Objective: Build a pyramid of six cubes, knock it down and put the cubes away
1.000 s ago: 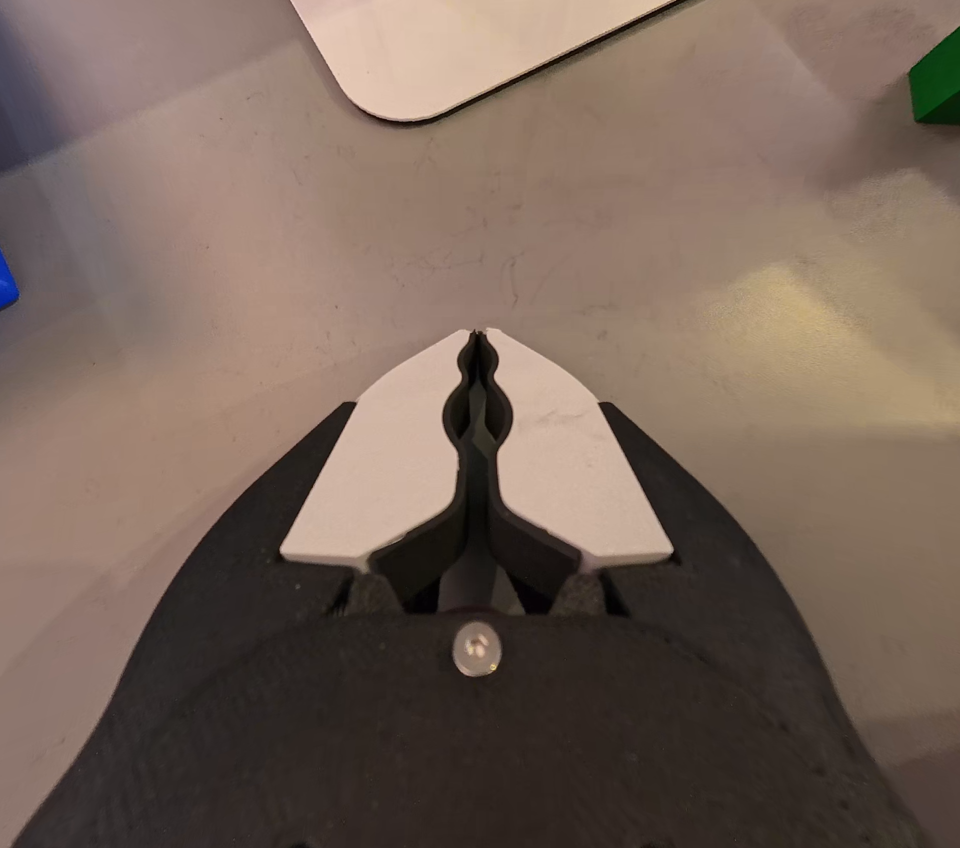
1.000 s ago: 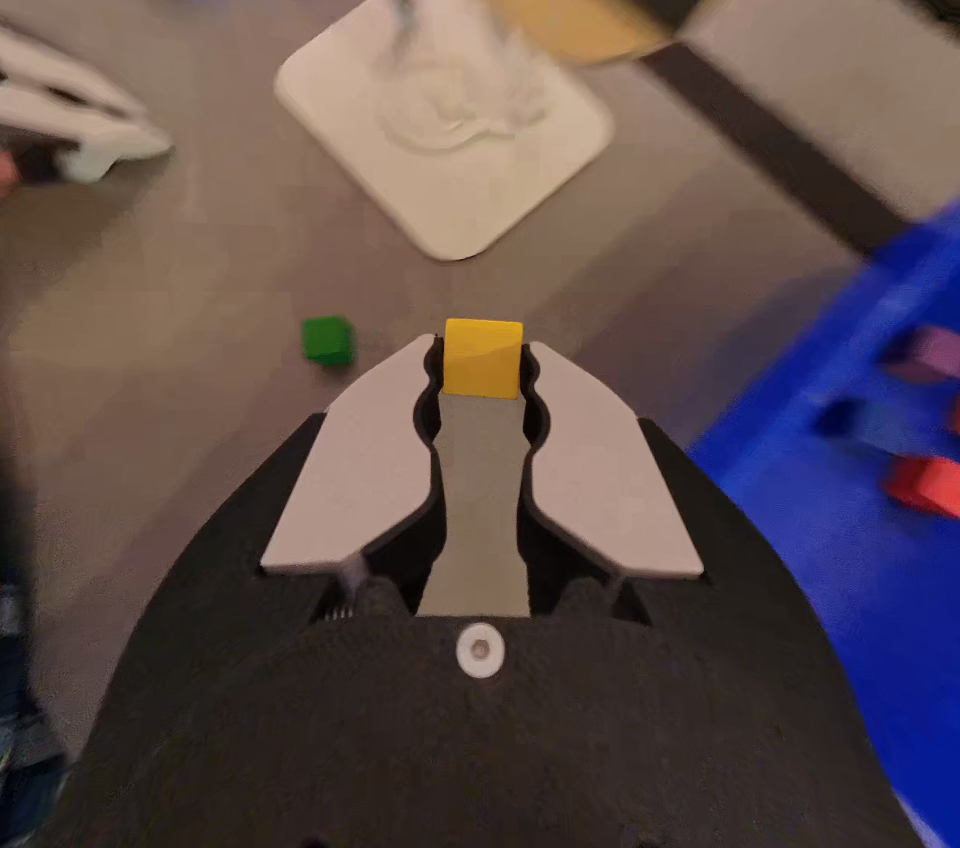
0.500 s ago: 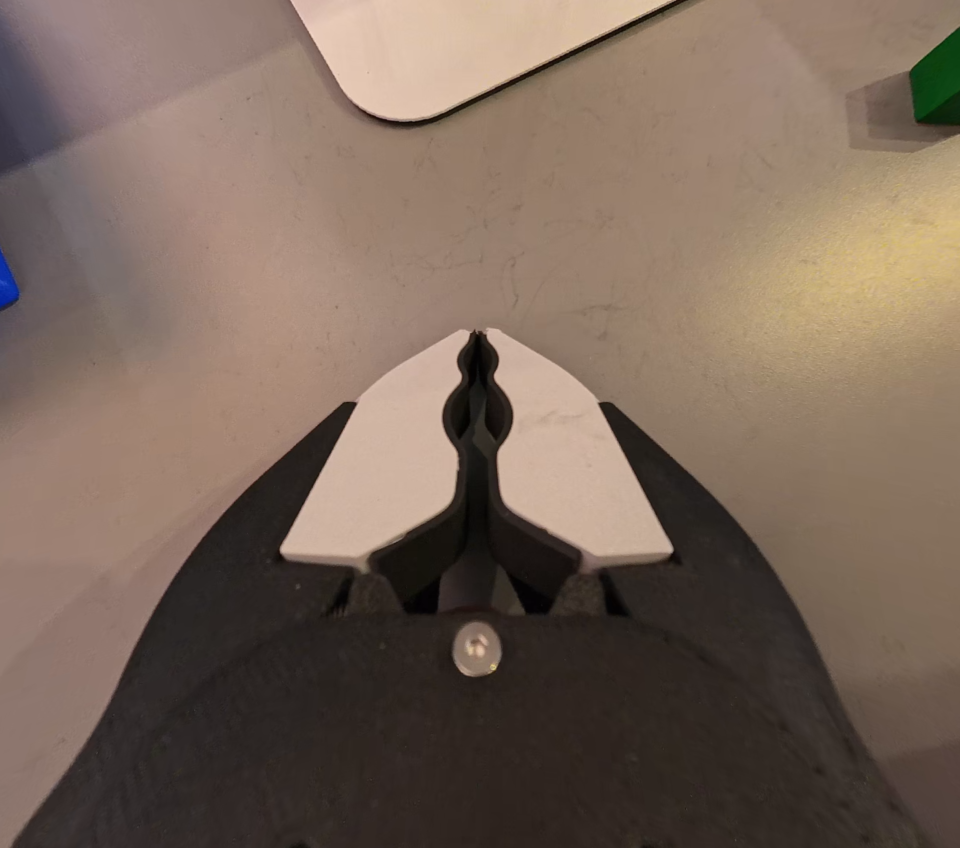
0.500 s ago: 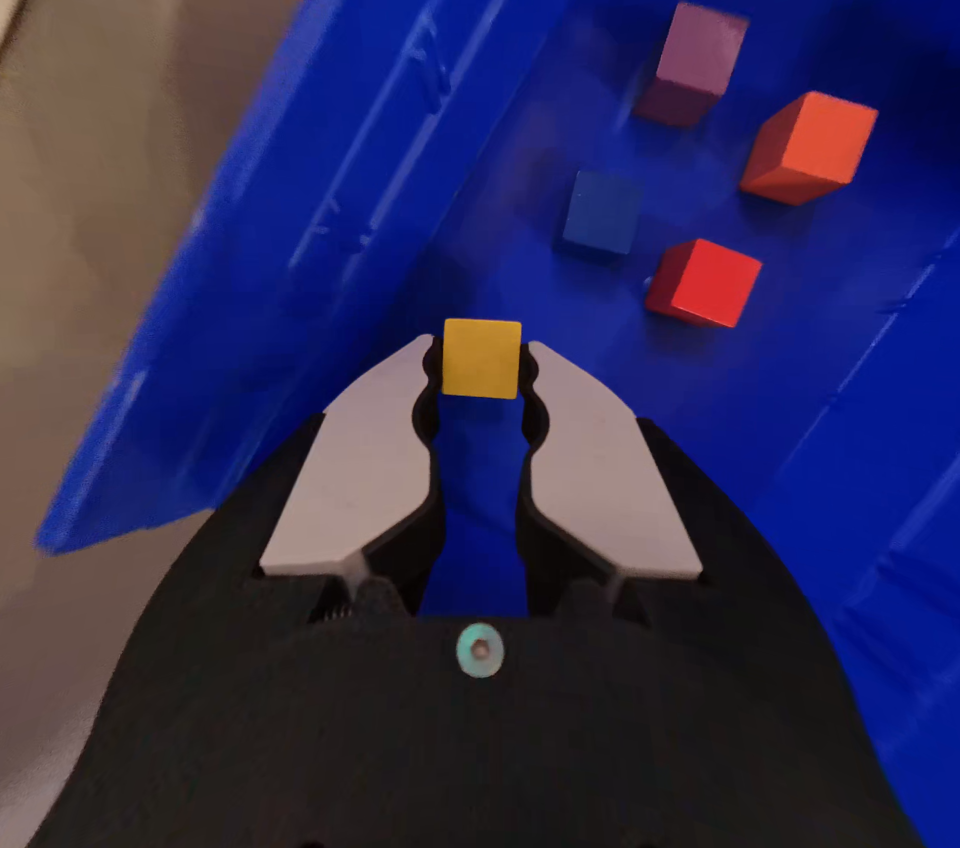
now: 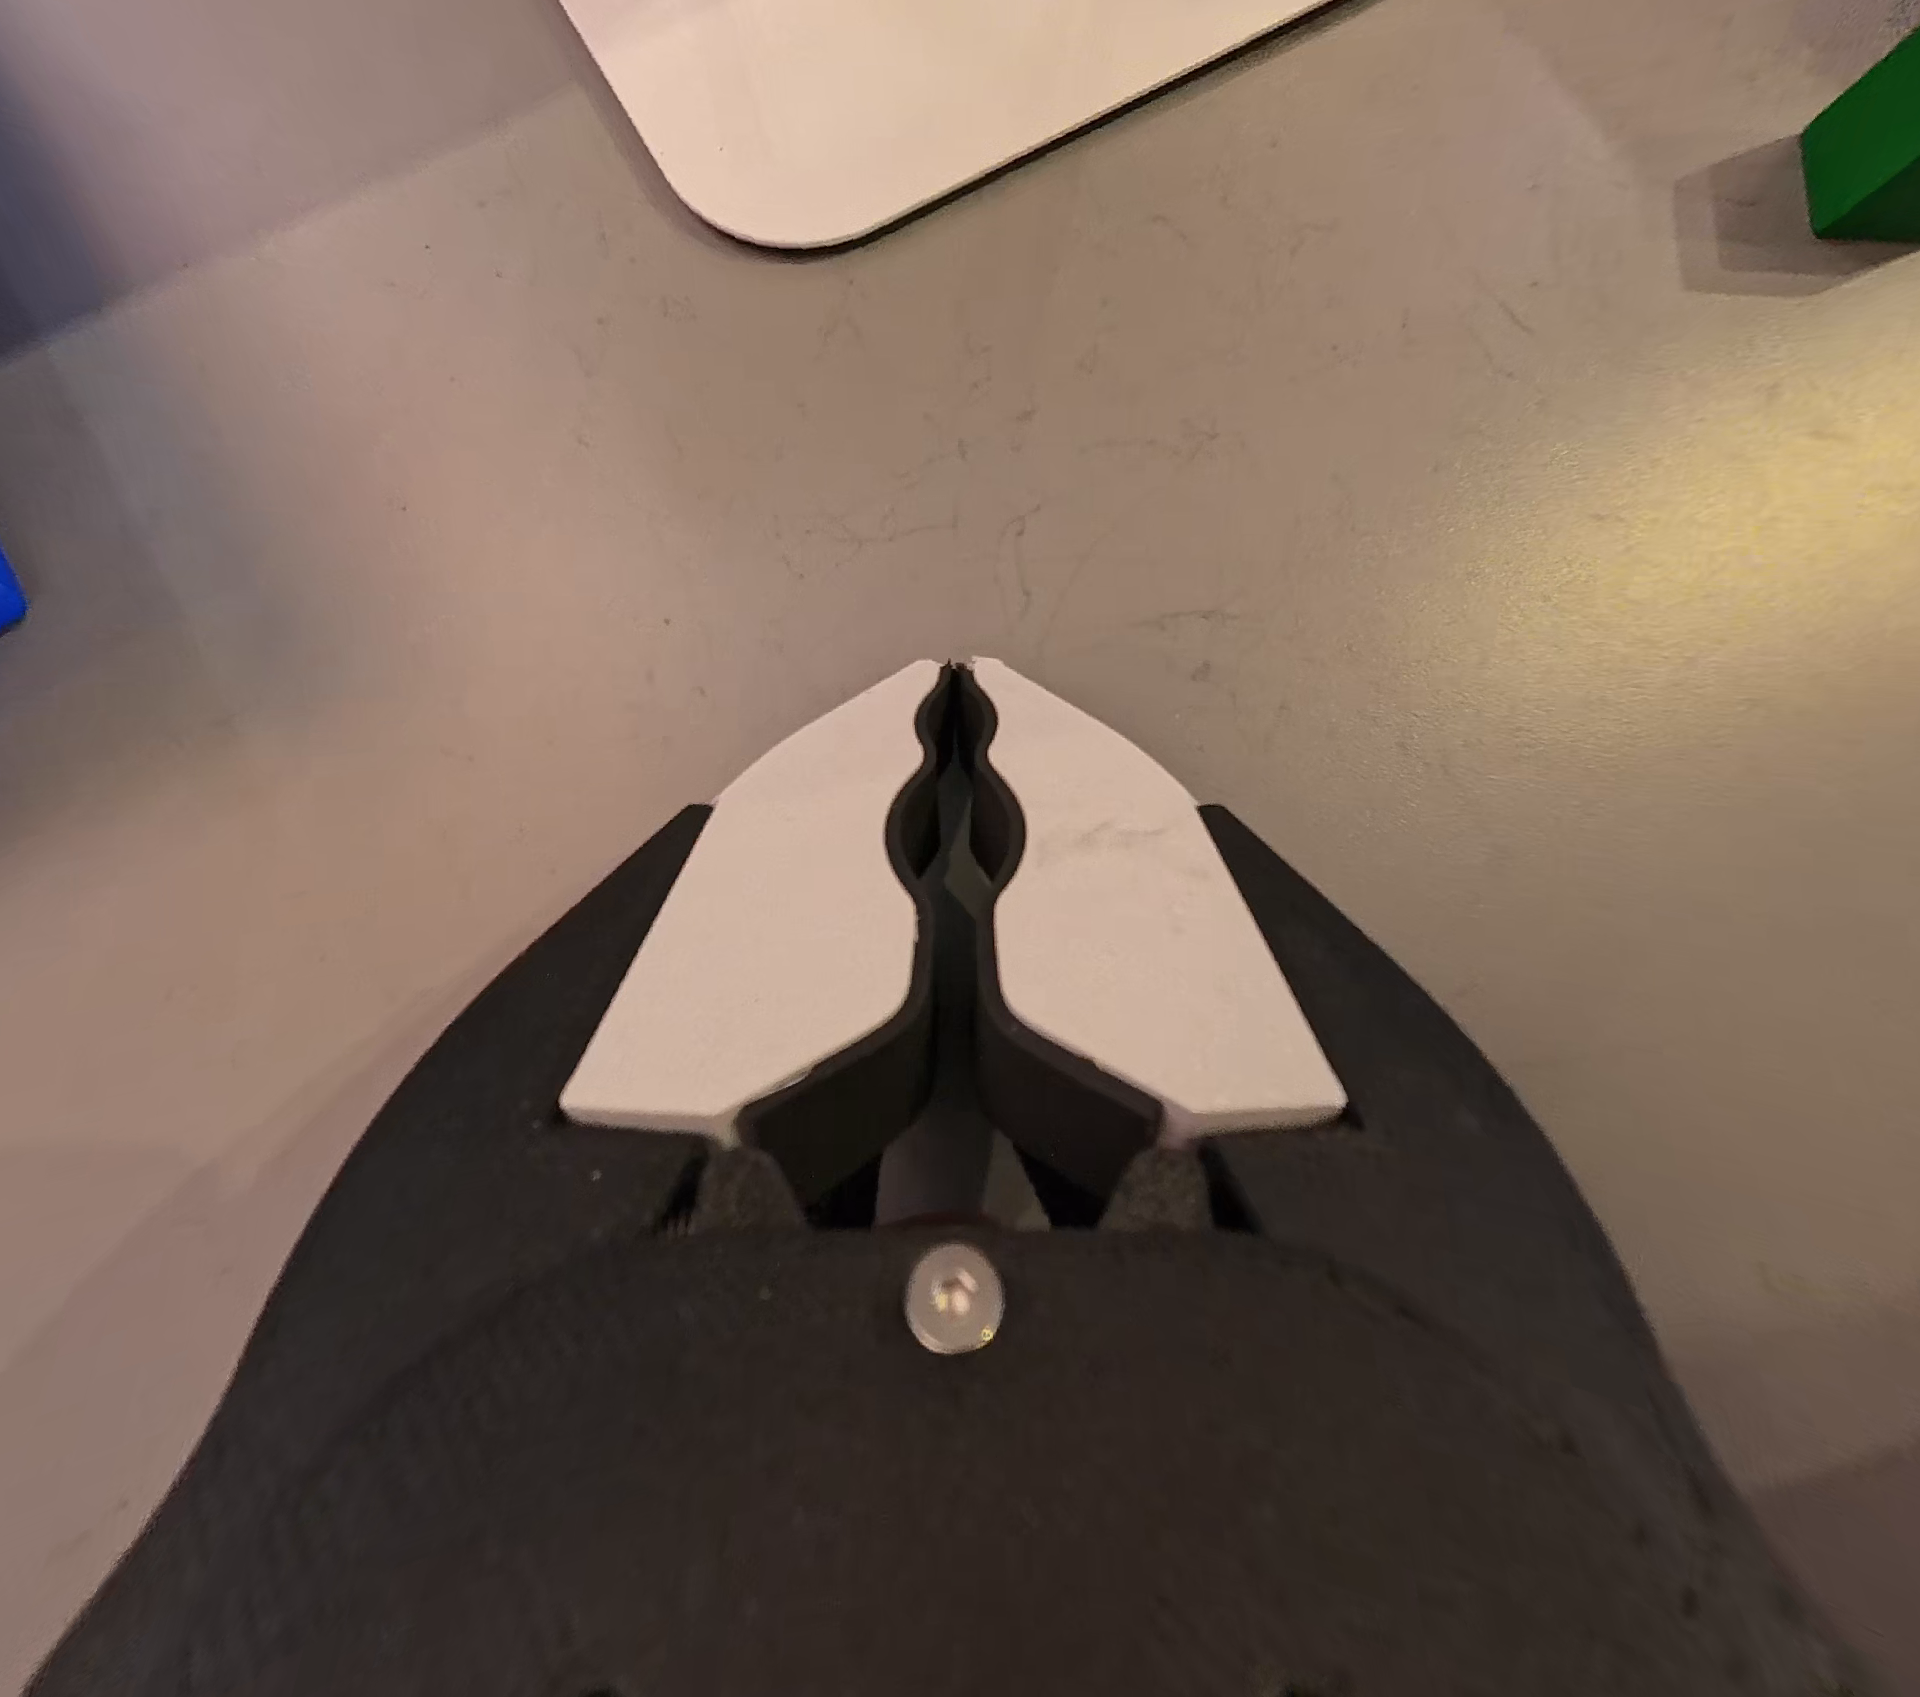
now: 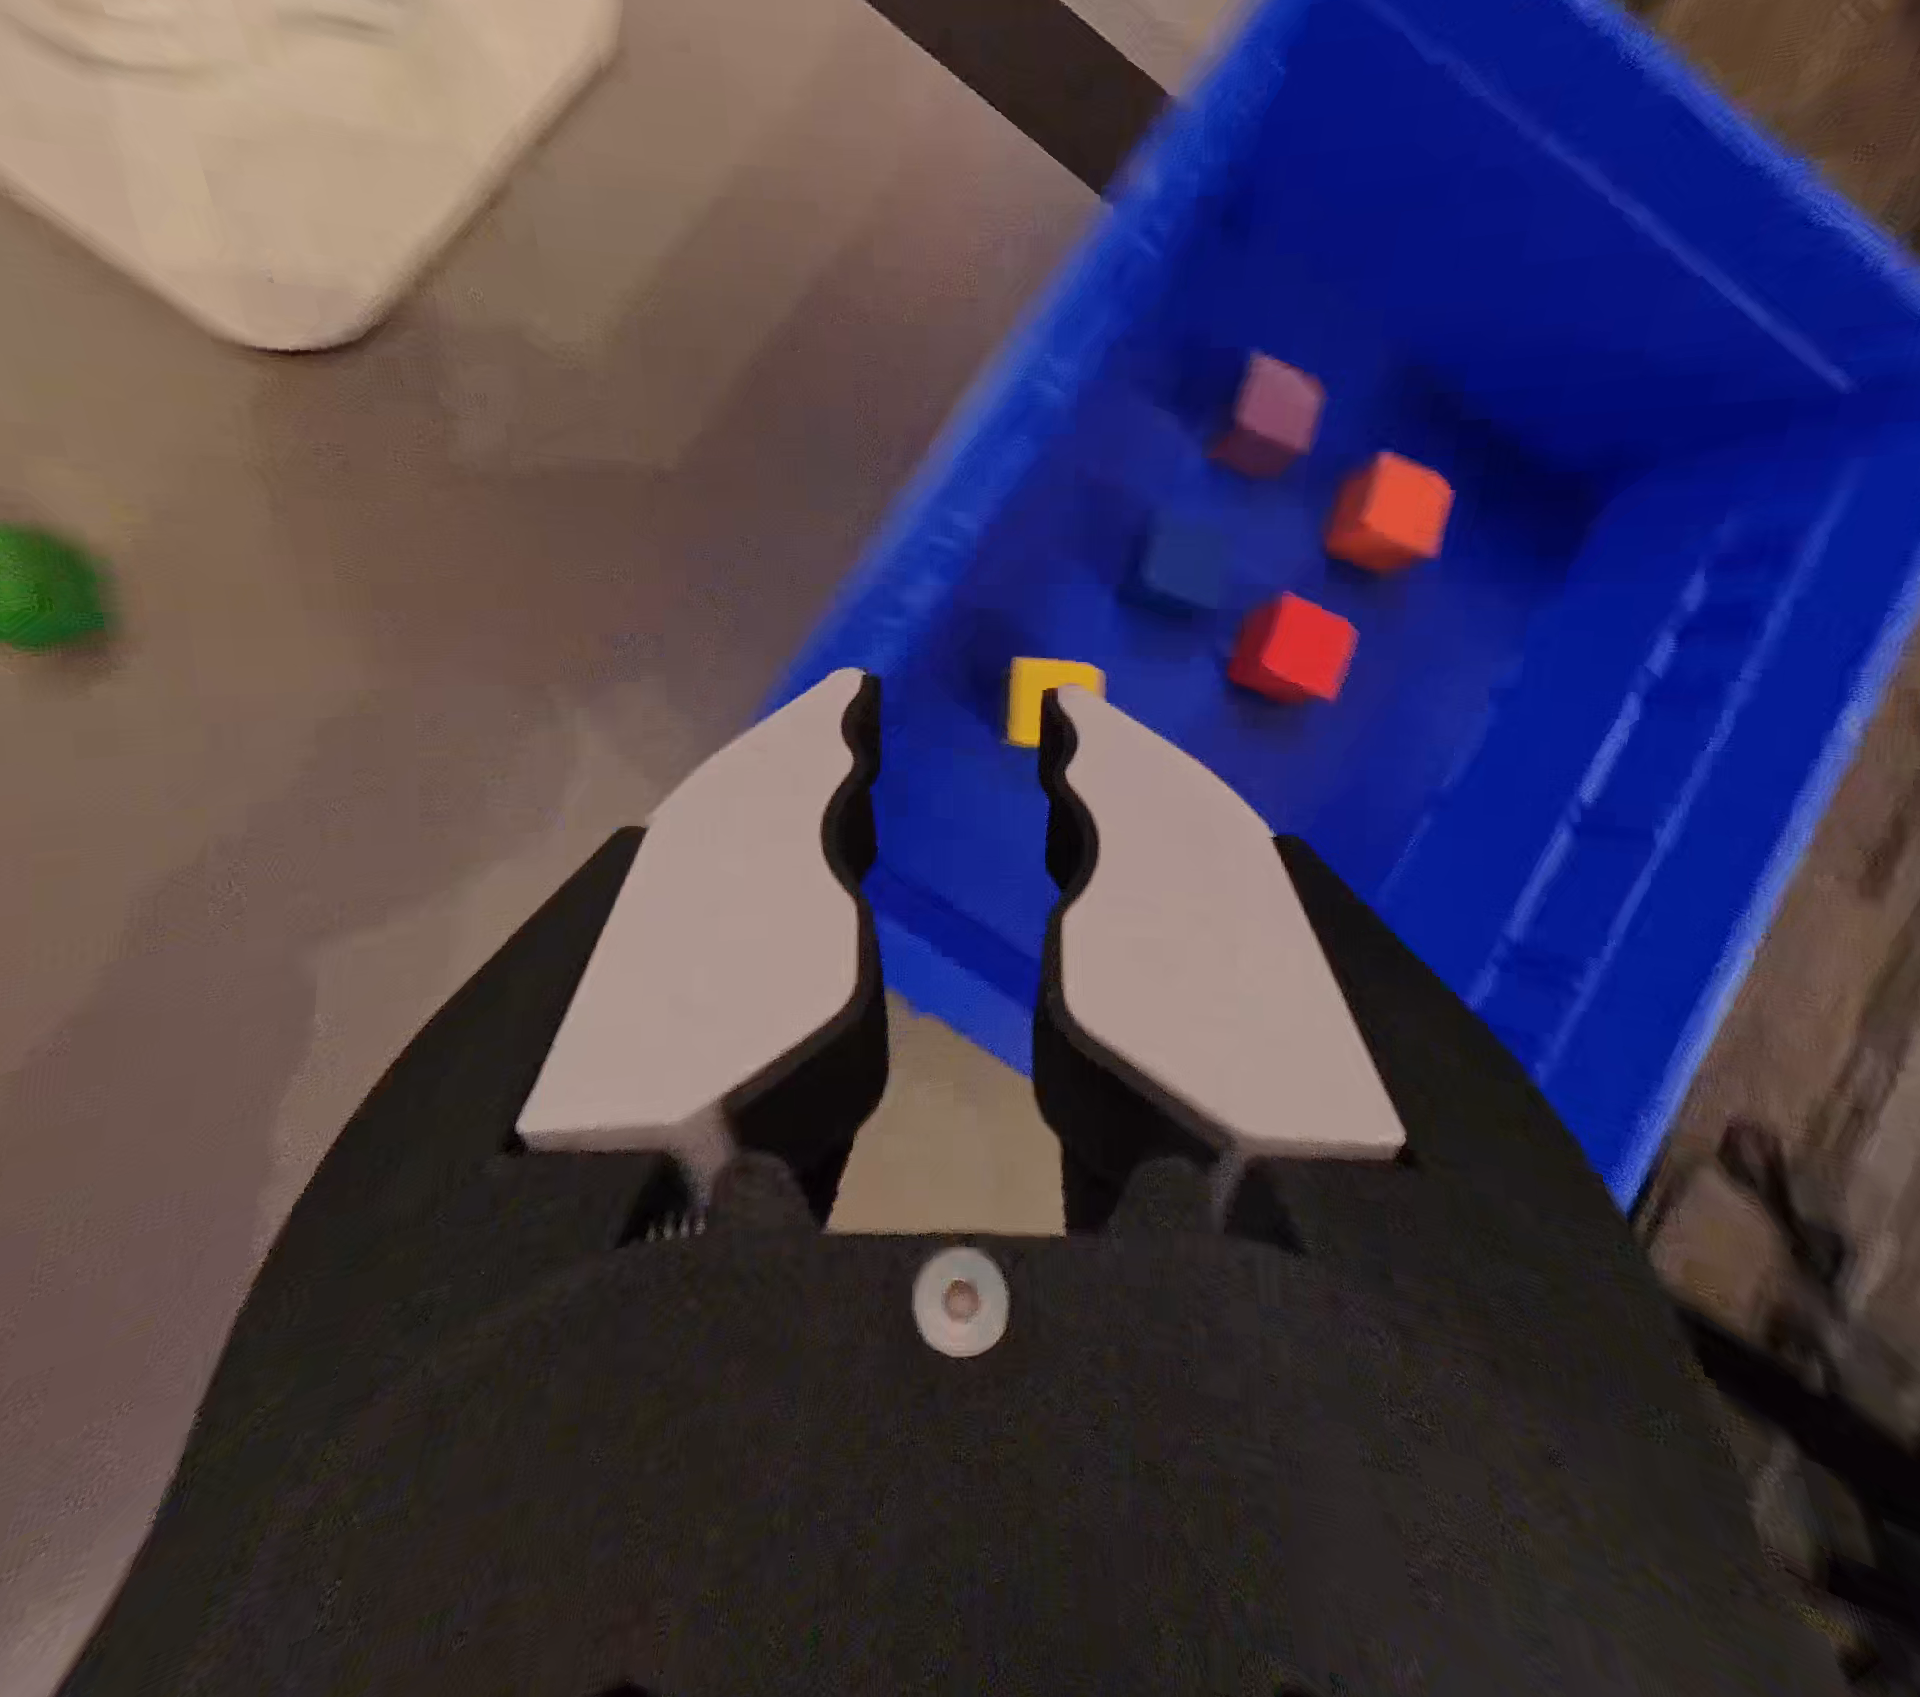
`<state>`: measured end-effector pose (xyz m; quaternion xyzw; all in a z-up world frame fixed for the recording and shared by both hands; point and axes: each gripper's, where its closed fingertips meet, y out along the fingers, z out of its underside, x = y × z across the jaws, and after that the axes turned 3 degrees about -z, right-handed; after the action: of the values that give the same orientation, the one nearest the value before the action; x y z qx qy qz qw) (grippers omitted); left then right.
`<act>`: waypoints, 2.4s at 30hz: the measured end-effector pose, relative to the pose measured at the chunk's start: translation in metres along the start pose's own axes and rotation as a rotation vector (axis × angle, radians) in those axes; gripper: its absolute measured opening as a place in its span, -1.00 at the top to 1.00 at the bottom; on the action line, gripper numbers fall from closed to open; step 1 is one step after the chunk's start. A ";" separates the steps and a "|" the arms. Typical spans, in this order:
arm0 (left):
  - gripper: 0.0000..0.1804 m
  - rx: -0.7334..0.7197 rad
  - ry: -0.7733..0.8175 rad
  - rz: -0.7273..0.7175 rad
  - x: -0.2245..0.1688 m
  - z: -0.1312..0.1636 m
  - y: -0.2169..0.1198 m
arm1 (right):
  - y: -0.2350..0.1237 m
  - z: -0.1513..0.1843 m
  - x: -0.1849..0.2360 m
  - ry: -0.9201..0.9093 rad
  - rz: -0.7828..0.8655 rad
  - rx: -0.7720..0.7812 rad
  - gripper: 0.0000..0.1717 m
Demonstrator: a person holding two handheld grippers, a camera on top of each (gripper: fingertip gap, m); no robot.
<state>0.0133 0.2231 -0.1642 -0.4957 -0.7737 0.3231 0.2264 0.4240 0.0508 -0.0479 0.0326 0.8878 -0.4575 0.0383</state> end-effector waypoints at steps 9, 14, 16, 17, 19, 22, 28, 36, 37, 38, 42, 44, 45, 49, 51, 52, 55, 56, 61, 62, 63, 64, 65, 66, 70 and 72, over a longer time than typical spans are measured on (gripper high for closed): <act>1.00 -0.004 0.070 0.065 0.010 -0.011 0.011 | 0.038 -0.001 0.202 -0.188 -0.406 0.037 0.37; 1.00 -0.005 0.096 0.089 0.013 -0.015 0.016 | 0.068 0.010 0.256 -0.214 -0.455 0.078 0.35; 1.00 -0.006 0.099 0.092 0.013 -0.016 0.016 | 0.075 0.010 0.261 -0.221 -0.444 0.092 0.38; 1.00 -0.006 0.100 0.093 0.013 -0.015 0.016 | 0.078 0.010 0.263 -0.220 -0.441 0.096 0.40; 1.00 -0.006 0.101 0.094 0.012 -0.016 0.016 | 0.083 0.011 0.265 -0.215 -0.439 0.104 0.46; 1.00 -0.007 0.110 0.103 0.011 -0.015 0.015 | 0.093 0.017 0.264 -0.213 -0.421 0.136 0.66; 1.00 -0.007 0.120 0.112 0.009 -0.015 0.015 | 0.053 -0.016 0.230 -0.145 -0.339 -0.012 0.66; 1.00 -0.009 0.122 0.113 0.009 -0.015 0.015 | -0.006 -0.009 -0.003 0.235 0.103 -0.118 0.66; 1.00 -0.009 0.122 0.113 0.009 -0.015 0.015 | 0.001 0.003 -0.023 0.278 0.118 -0.084 0.66; 1.00 -0.009 0.123 0.113 0.009 -0.015 0.015 | 0.010 0.017 -0.041 0.313 0.135 -0.037 0.66; 1.00 -0.010 0.123 0.113 0.009 -0.015 0.015 | 0.049 0.055 -0.081 0.396 0.122 0.091 0.66; 1.00 -0.010 0.123 0.113 0.009 -0.015 0.015 | 0.064 0.068 -0.089 0.414 0.109 0.146 0.66; 1.00 -0.010 0.123 0.113 0.009 -0.015 0.015 | 0.070 0.073 -0.091 0.424 0.105 0.172 0.66; 1.00 -0.011 0.121 0.112 0.010 -0.015 0.015 | 0.086 0.090 -0.090 0.463 0.066 0.259 0.66; 1.00 -0.011 0.121 0.112 0.010 -0.015 0.015 | 0.084 0.088 -0.089 0.460 0.061 0.271 0.63; 1.00 -0.011 0.121 0.113 0.010 -0.015 0.015 | 0.080 0.087 -0.090 0.450 0.077 0.272 0.56; 1.00 -0.011 0.120 0.113 0.010 -0.015 0.015 | 0.059 0.075 -0.089 0.412 0.137 0.232 0.40; 1.00 -0.011 0.120 0.113 0.010 -0.015 0.016 | 0.050 0.069 -0.086 0.396 0.155 0.207 0.38; 1.00 -0.010 0.119 0.117 0.010 -0.015 0.015 | 0.008 0.052 -0.050 0.334 0.199 0.072 0.39; 1.00 -0.010 0.116 0.116 0.010 -0.015 0.015 | 0.002 0.052 -0.039 0.332 0.194 0.050 0.39; 0.96 -0.010 0.113 0.115 0.010 -0.015 0.015 | -0.002 0.054 -0.027 0.330 0.181 0.043 0.35; 0.91 -0.011 0.109 0.116 0.011 -0.015 0.015 | -0.003 0.059 -0.014 0.328 0.167 0.050 0.28; 0.85 -0.012 0.101 0.114 0.012 -0.015 0.015 | -0.004 0.063 -0.001 0.321 0.152 0.051 0.26; 0.79 -0.012 0.093 0.114 0.012 -0.015 0.015 | -0.005 0.065 0.013 0.308 0.132 0.040 0.25; 0.57 -0.029 0.077 0.105 0.017 -0.015 0.011 | -0.009 0.081 0.052 0.305 0.077 0.010 0.19; 0.58 -0.044 0.103 0.070 0.023 -0.010 0.004 | -0.013 0.090 0.064 0.311 0.063 0.002 0.16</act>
<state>0.0134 0.2479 -0.1594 -0.5431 -0.7503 0.2877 0.2433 0.3622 -0.0280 -0.0958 0.1309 0.8811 -0.4464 -0.0853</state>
